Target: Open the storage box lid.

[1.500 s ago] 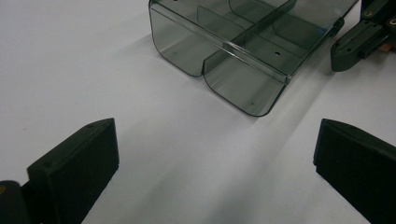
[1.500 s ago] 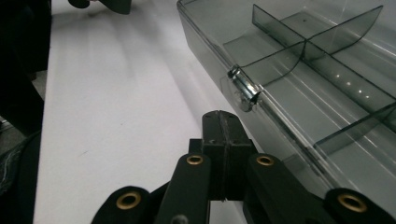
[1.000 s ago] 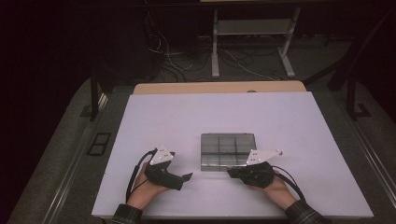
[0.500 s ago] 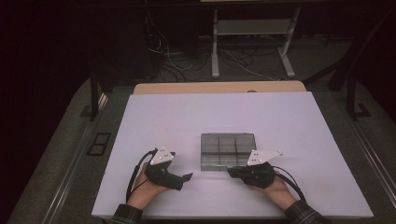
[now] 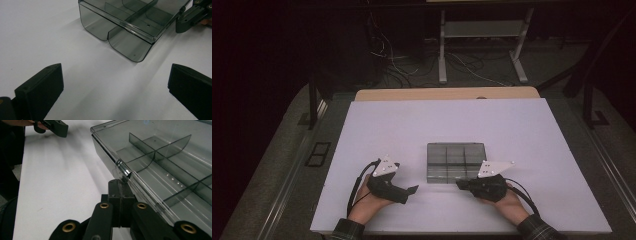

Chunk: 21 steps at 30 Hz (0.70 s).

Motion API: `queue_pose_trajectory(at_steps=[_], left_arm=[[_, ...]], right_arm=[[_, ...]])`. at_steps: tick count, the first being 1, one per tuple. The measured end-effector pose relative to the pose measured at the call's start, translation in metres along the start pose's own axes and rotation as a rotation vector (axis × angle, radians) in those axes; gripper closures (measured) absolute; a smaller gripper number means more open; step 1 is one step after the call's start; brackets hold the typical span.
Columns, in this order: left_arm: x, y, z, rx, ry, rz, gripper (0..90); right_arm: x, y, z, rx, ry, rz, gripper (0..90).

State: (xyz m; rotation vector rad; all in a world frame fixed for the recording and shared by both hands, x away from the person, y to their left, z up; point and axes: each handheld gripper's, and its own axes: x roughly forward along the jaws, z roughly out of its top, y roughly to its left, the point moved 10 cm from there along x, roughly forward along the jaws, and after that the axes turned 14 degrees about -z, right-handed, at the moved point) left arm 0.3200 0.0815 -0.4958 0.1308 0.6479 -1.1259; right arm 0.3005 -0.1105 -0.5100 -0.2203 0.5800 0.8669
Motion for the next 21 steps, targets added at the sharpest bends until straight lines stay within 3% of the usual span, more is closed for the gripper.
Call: queue_pose_trajectory(at_steps=[21], left_arm=[[0.001,-0.001,-0.001,0.0,0.004,0.001,0.0]], right_arm=[[-0.008,0.0,0.011,0.0,-0.034,0.004,89.4]])
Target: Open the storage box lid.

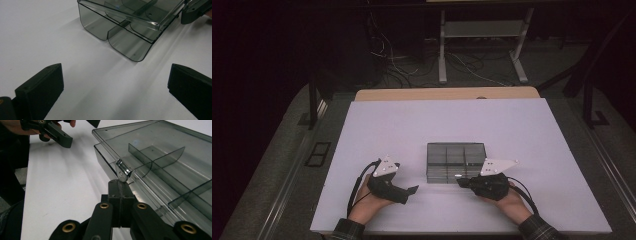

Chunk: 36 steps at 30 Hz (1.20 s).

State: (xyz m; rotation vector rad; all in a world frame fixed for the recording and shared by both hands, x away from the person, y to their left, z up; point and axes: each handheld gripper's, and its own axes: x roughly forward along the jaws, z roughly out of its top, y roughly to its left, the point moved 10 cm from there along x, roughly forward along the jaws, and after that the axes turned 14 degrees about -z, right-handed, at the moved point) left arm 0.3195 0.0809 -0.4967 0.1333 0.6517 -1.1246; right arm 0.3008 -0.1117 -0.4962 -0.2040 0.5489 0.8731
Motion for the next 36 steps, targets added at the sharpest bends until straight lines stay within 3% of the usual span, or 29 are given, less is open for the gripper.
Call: queue_pose_trajectory(at_steps=[13,18,23,27,36], left_arm=[[0.001,-0.002,0.002,0.006,-0.012,-0.015,0.0],[0.003,-0.008,0.008,0.012,-0.032,-0.048,6.2],[0.009,-0.015,0.017,0.023,-0.06,-0.077,15.3],[0.011,-0.021,0.026,0.026,-0.085,-0.099,27.6],[0.022,-0.024,0.033,0.039,-0.081,-0.109,65.6]], right_arm=[[-0.003,-0.002,0.011,0.006,-0.017,-0.002,89.4],[-0.004,-0.004,0.016,0.003,-0.025,-0.005,89.4],[-0.005,-0.004,0.018,0.002,-0.026,-0.005,89.4],[-0.005,-0.004,0.018,0.0,-0.023,-0.007,89.4],[-0.005,-0.004,0.018,-0.005,-0.025,-0.006,89.4]])
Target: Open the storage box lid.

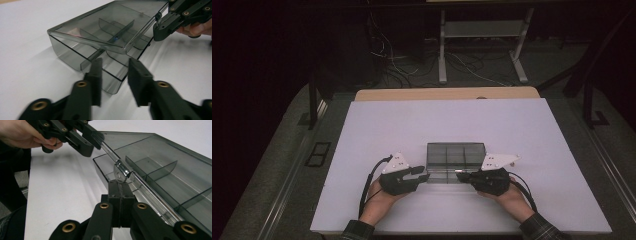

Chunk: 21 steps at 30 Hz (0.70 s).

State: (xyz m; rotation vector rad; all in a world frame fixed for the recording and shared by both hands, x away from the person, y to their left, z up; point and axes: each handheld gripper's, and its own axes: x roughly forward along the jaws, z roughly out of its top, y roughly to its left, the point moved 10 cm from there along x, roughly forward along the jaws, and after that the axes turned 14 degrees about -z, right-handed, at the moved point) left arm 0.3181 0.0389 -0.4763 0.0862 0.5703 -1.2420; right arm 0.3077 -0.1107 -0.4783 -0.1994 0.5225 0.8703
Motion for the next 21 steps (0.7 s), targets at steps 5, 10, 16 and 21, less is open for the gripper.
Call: queue_pose_trajectory(at_steps=[5,10,16,21], left_arm=[[0.001,-0.002,0.004,0.0,-0.014,-0.006,82.2],[0.001,-0.003,0.005,-0.009,-0.024,-0.019,88.6],[0.001,-0.003,0.005,-0.009,-0.024,-0.021,88.6],[0.001,-0.003,0.005,-0.012,-0.026,-0.019,88.6]], right_arm=[[0.0,0.0,0.0,0.0,0.0,0.002,89.3],[0.0,0.0,-0.001,-0.001,0.003,0.002,89.3],[-0.003,0.002,-0.001,-0.003,0.006,0.009,89.3],[-0.013,0.0,-0.005,-0.003,0.012,0.002,89.4]])
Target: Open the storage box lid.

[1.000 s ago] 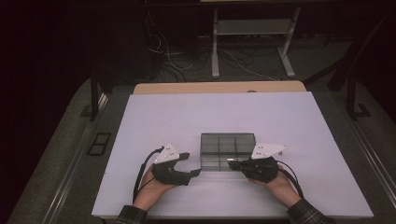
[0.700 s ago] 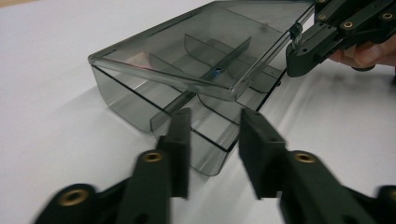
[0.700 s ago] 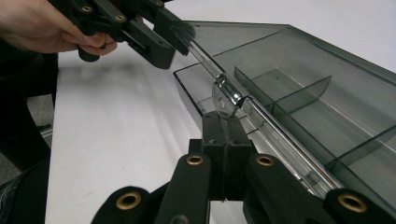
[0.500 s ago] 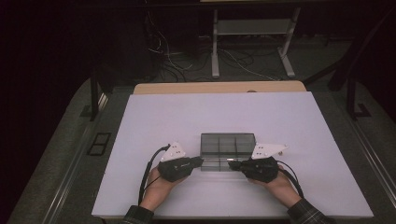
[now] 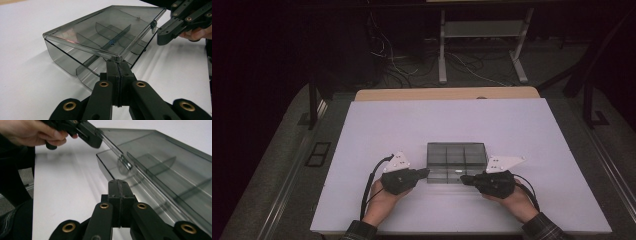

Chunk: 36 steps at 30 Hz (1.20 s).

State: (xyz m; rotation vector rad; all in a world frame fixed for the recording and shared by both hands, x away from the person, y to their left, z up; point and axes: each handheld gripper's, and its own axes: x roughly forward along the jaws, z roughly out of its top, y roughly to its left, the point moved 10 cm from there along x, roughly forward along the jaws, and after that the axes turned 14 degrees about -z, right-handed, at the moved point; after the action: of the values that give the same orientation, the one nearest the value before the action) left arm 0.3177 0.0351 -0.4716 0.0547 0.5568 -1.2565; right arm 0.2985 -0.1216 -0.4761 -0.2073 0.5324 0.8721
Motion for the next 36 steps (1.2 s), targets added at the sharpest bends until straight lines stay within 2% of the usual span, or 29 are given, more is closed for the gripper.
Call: queue_pose_trajectory(at_steps=[6,16,21,28,36], left_arm=[[0.0,0.001,-0.001,-0.011,0.003,0.008,88.6],[-0.001,0.001,-0.001,-0.008,0.002,0.008,88.7],[-0.001,0.0,-0.002,-0.005,0.006,0.004,88.6],[-0.001,-0.001,-0.001,-0.003,-0.003,-0.006,88.7],[-0.004,-0.001,0.005,-0.009,-0.017,-0.035,88.6]], right_arm=[[-0.016,-0.011,-0.012,0.013,0.024,-0.018,88.9],[-0.041,-0.045,-0.029,0.068,0.038,-0.094,89.1],[-0.049,-0.056,-0.029,0.085,0.021,-0.105,89.3],[-0.049,-0.059,-0.024,0.079,0.009,-0.099,89.3],[-0.049,-0.058,-0.018,0.076,-0.001,-0.08,89.3]])
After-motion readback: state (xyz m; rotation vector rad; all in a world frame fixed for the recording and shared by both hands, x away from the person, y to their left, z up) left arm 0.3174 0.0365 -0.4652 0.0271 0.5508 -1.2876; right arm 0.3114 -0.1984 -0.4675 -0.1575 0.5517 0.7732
